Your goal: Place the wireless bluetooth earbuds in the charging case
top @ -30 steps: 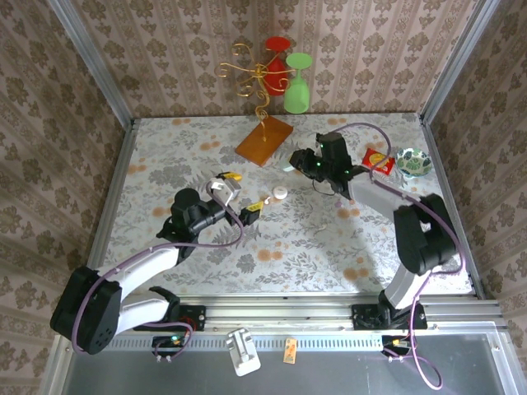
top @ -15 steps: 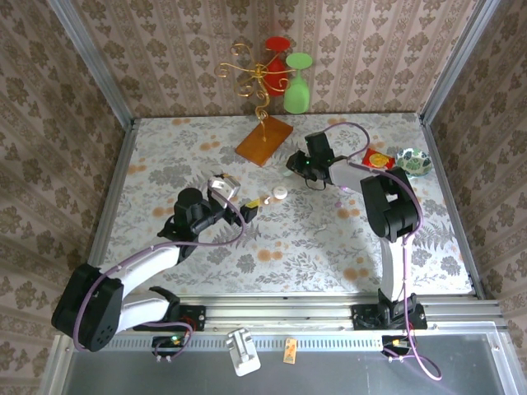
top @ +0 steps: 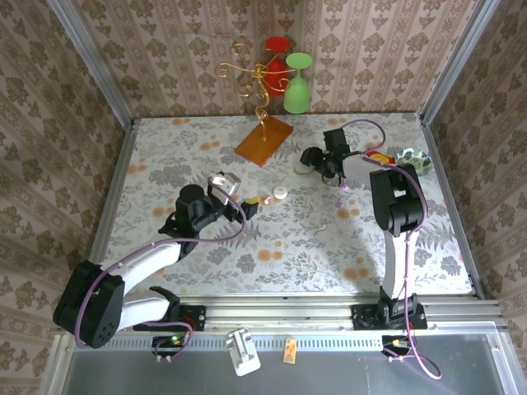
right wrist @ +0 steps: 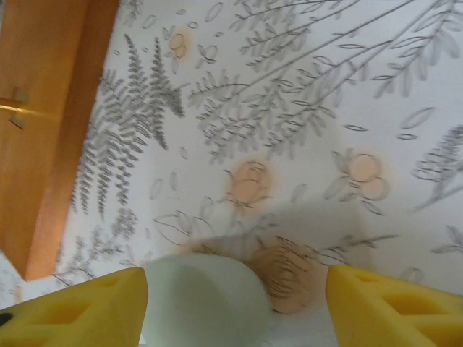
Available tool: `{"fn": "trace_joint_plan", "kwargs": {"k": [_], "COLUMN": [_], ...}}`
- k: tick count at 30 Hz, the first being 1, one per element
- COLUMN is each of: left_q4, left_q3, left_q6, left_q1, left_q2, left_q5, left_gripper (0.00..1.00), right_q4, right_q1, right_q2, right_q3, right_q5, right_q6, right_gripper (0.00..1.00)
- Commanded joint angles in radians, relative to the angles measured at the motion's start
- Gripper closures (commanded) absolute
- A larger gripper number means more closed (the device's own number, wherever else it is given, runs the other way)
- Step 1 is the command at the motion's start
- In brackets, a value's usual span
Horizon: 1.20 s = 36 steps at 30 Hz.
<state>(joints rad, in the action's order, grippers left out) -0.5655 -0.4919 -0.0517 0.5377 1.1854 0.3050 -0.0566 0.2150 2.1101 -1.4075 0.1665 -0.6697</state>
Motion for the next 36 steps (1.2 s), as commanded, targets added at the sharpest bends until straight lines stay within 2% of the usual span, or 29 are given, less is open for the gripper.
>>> {"fn": "trace_joint_plan", "kwargs": {"k": [1,6,9,17,24,29,36], "left_q4": [0.009,0.005,-0.007,-0.014,-0.019,-0.019,-0.025], "left_q3": [-0.024,-0.013,-0.004,0.011,0.034,0.044,0.049], "left_q6": [0.028,0.030,0.029,0.028,0.033,0.032,0.036], "left_q1": [-0.017,-0.039,-0.050,-0.058,-0.057,-0.060,-0.064], "left_q2": [-0.010,-0.013,-0.015,-0.018,-0.039,-0.047,-0.046], "left_q5": [-0.021,-0.027,-0.027,-0.020,-0.025,-0.027,-0.030], "left_gripper": [0.00,0.00,0.00,0.00,0.00,0.00,0.00], "right_q4": [-0.048,-0.116,-0.153,-0.282,-0.350,-0.380,-0.385], "right_q1": [0.016,0.089,0.163,0.317,0.351,0.360,0.369], "right_q2": [-0.118,-0.193,-0.208,-0.107,-0.006,0.032,0.015], "right_q3": [0.055,0.102,0.113,-0.009,-0.117,-0.151,-0.123], "right_q5": [-0.045,-0.076,-0.156,-0.301,-0.315,-0.302,-0.267], "right_q6": [0.103,0.237,0.295,0.332,0.331,0.327,0.334], "right_gripper": [0.30,0.26,0.25,0.26,0.31,0.39,0.35]}}
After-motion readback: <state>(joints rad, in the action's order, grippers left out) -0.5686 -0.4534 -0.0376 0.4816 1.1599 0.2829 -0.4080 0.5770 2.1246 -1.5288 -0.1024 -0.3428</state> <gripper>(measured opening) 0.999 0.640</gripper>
